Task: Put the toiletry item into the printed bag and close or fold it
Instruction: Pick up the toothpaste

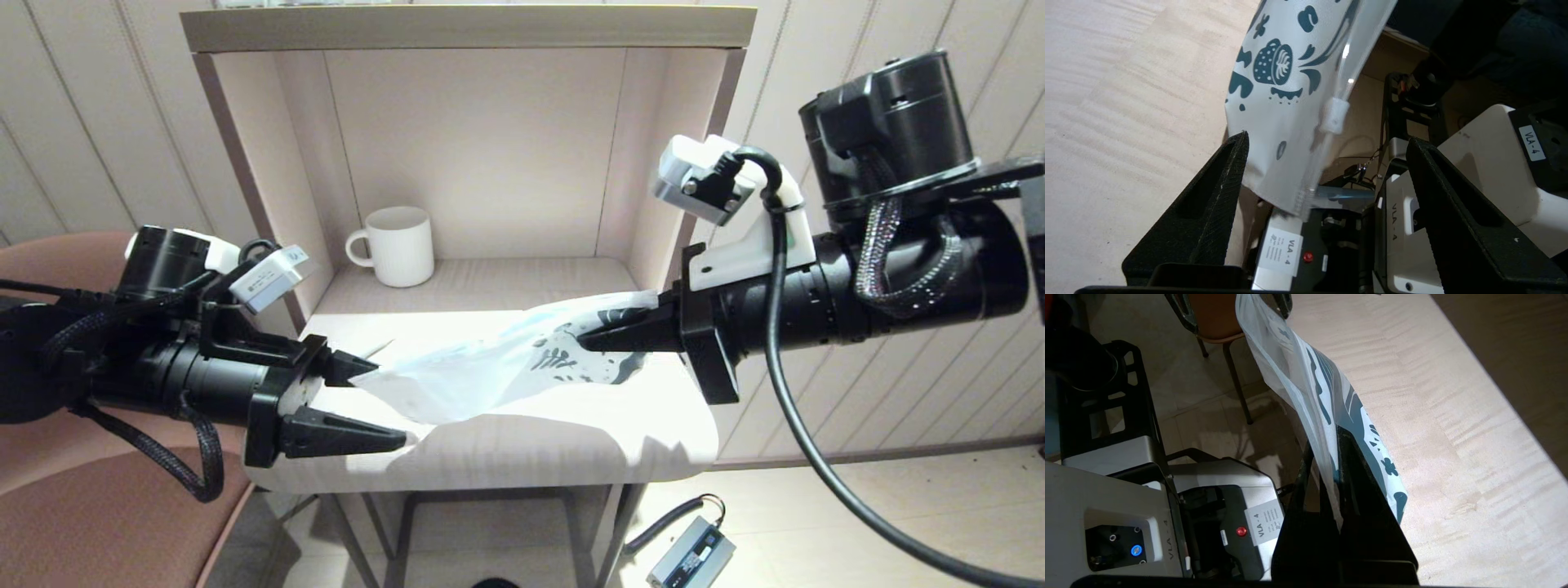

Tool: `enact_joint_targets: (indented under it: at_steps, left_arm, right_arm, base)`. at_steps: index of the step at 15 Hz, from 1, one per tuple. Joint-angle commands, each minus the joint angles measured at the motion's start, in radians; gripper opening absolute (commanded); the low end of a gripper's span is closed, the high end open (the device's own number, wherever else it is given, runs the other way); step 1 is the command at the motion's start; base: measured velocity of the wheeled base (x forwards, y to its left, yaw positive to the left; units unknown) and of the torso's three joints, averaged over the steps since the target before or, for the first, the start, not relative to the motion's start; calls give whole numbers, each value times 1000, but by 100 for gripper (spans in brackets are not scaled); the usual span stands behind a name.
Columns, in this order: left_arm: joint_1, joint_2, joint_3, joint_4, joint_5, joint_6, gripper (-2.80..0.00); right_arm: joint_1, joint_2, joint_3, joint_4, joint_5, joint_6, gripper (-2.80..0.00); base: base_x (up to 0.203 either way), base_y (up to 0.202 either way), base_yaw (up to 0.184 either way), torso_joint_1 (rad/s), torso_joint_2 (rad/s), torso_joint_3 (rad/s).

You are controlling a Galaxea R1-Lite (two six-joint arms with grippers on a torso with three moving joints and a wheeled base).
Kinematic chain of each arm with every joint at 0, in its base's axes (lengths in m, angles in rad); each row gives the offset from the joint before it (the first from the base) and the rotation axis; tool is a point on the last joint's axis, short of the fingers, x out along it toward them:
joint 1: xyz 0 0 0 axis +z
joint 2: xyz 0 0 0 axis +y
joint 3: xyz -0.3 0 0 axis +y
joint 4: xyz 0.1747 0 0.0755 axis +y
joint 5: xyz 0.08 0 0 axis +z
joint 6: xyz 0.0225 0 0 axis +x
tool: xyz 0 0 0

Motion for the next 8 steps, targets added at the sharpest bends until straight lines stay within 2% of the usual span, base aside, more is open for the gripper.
enact_joint_targets:
  at_steps: [1,3,5,8]
  left_arm:
    - [7,16,8,-37,-11,-4,0]
    - [7,19,8,-49,-11,-8,0]
    - [7,20,0,-49,-14,-11,0]
    - [-22,32,-13,-50,-20,-32,0]
  right_arm:
    - [-1,-8,3,-2,8,39,-280]
    - [-2,-10,-3,-4,28,90,-280]
    - [0,-13,3,-4,56,108,-280]
    - [7,-13,-1,-4,58,134,-280]
  base:
    - [0,0,0,0,0,0]
    - [0,0,0,0,0,0]
    - [0,0,0,0,0,0]
    - [0,0,0,0,0,0]
